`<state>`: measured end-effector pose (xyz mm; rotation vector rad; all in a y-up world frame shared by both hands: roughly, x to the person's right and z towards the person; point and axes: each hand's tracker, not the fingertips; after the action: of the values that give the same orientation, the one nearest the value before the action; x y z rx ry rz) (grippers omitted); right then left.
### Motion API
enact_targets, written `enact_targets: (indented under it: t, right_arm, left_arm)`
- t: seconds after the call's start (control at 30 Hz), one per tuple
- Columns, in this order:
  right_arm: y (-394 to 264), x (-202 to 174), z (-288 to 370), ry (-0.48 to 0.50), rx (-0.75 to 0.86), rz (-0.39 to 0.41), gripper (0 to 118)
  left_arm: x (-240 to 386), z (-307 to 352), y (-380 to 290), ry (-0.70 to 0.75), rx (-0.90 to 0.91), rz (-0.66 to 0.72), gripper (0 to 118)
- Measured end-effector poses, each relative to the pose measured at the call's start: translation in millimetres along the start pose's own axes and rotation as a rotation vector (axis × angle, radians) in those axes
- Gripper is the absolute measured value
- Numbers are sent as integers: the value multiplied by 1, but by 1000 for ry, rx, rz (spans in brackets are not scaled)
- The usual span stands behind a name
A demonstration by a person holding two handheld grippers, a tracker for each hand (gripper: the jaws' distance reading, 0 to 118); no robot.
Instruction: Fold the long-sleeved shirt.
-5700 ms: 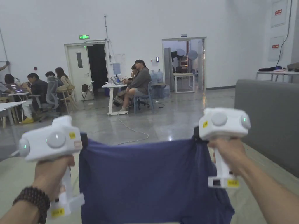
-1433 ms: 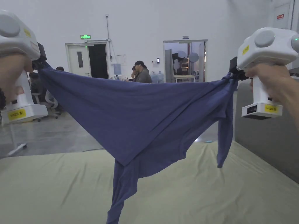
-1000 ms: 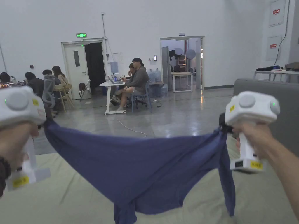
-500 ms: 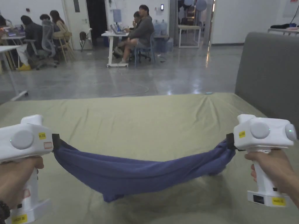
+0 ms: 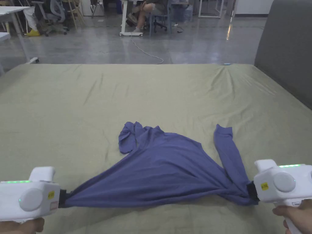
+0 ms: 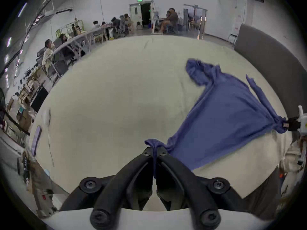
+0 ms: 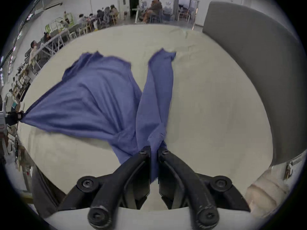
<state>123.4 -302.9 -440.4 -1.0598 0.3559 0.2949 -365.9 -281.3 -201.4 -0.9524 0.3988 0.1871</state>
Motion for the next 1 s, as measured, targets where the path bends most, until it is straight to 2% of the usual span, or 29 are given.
enact_targets:
  t: [0.1, 0.13, 0.17, 0.2, 0.23, 0.27, 0.3, 0.33, 0.4, 0.43, 0.47, 0.5, 0.57, 0.73, 0.77, 0.8, 0.87, 0.9, 1.0]
  right_arm:
    - [-13, 0, -1, -13, -19, -9, 4]
    - [-13, 2, 0, -9, -17, -18, 6]
    - [-12, 3, 7, 3, -8, -35, 14]
    - [-11, 5, 14, 2, -3, -55, 44]
    - [-9, 6, 21, -13, 20, -61, 73]
    - [-8, 8, 29, -15, 52, -51, 94]
    - [-6, 6, 45, -22, 90, -27, 97]
    - [-1, 4, 55, -44, 115, -9, 97]
    - [9, -2, 67, -99, 145, 15, 93]
    - [9, 3, 55, -89, 148, 13, 77]
    - [13, 0, 57, -84, 156, 5, 41]
    - [16, -2, 58, -70, 164, 0, 0]
    - [19, -7, 51, -50, 158, -13, 0]
    - [10, -25, 39, -3, 128, 41, 0]
    - [9, -27, 36, 7, 120, 48, 0]
    - [8, -30, 34, 12, 112, 51, 0]
    - [8, -31, 27, 18, 100, 56, 0]
    - [8, -34, 24, 17, 95, 59, 0]
    - [8, -36, 19, 28, 79, 67, 0]
  left_arm:
    - [0, 1, -12, 2, -8, -24, 0]
    - [-2, 2, -12, -10, 1, -24, 0]
    - [-5, 5, -9, -32, 26, -5, 2]
    - [-8, 9, -5, -62, 54, -1, 25]
    - [-7, 15, -4, -37, 56, -10, 64]
    - [-7, 18, 0, -32, 57, -22, 102]
    - [-8, 20, 5, -23, 54, -27, 118]
    - [-8, 26, 7, -19, 64, -23, 118]
    - [-7, 31, 12, -14, 84, -25, 118]
    - [-6, 32, 16, -8, 73, -23, 110]
    - [-3, 34, 18, 11, 64, -9, 77]
    - [4, 29, 17, 6, 76, -4, 0]
    - [5, 25, 15, -53, 94, 29, 0]
    - [-11, 24, 1, -17, 87, 79, 1]
    - [-14, 19, 7, -2, 66, 87, 6]
    - [-18, 11, 4, -3, 33, 100, 22]
    - [-23, -9, -5, 19, -84, 138, 92]
    - [-24, -15, -9, -1, -82, 177, 100]
    - [-27, -36, -17, -19, -132, 229, 99]
